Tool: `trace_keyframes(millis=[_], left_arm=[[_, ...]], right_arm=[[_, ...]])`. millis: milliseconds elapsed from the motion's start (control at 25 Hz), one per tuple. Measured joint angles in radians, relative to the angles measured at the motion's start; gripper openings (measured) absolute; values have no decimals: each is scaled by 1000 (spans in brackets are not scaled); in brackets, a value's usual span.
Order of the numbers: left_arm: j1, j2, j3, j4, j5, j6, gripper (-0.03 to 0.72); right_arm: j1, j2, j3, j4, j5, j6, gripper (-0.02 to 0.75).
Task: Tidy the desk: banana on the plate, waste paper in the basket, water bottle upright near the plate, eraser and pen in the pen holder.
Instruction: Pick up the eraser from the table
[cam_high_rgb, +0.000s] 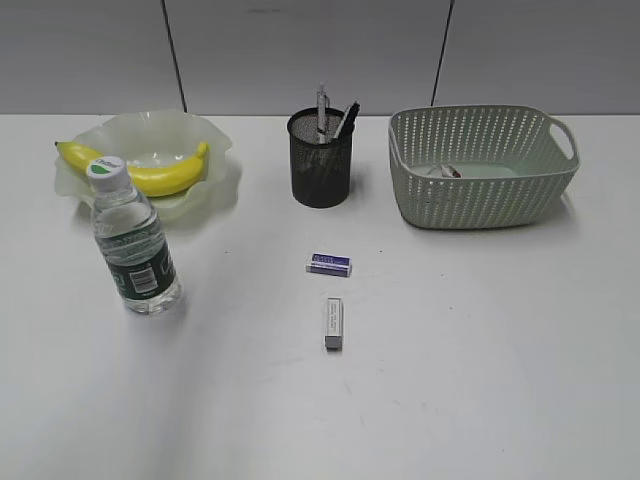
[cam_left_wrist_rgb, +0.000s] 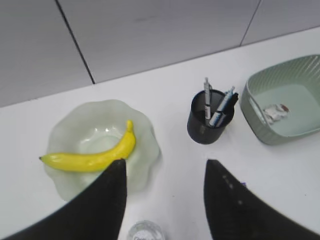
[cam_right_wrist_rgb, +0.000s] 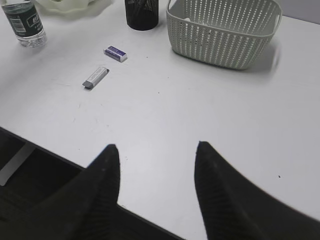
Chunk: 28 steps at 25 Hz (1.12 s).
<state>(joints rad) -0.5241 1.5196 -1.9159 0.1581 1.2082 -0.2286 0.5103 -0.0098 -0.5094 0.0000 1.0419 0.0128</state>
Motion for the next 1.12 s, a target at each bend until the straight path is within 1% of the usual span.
trace_keyframes(millis=[80, 200, 320, 600, 720, 840, 920, 1120], left_arm=[[0, -98, 38, 4, 2, 2, 375], [0, -249, 144, 2, 4, 3, 375], [0, -419, 317, 2, 4, 3, 375], [0, -849, 873, -13, 3, 3, 375], [0, -1019, 1112, -37, -49, 3, 375], [0, -1190, 1288, -53, -107, 3, 375], [0, -1282, 1356, -61, -122, 3, 375], [0, -1475, 1372, -65, -141, 4, 375]], right_arm=[[0, 0, 0, 0, 0, 0, 391], [0, 0, 0, 0, 0, 0, 391], [0, 0, 0, 0, 0, 0, 391], [0, 0, 0, 0, 0, 0, 391], [0, 0, 0, 0, 0, 0, 391], [0, 0, 0, 0, 0, 0, 391], [0, 0, 0, 0, -1, 0, 391], [0, 21, -7, 0, -17, -13, 391]])
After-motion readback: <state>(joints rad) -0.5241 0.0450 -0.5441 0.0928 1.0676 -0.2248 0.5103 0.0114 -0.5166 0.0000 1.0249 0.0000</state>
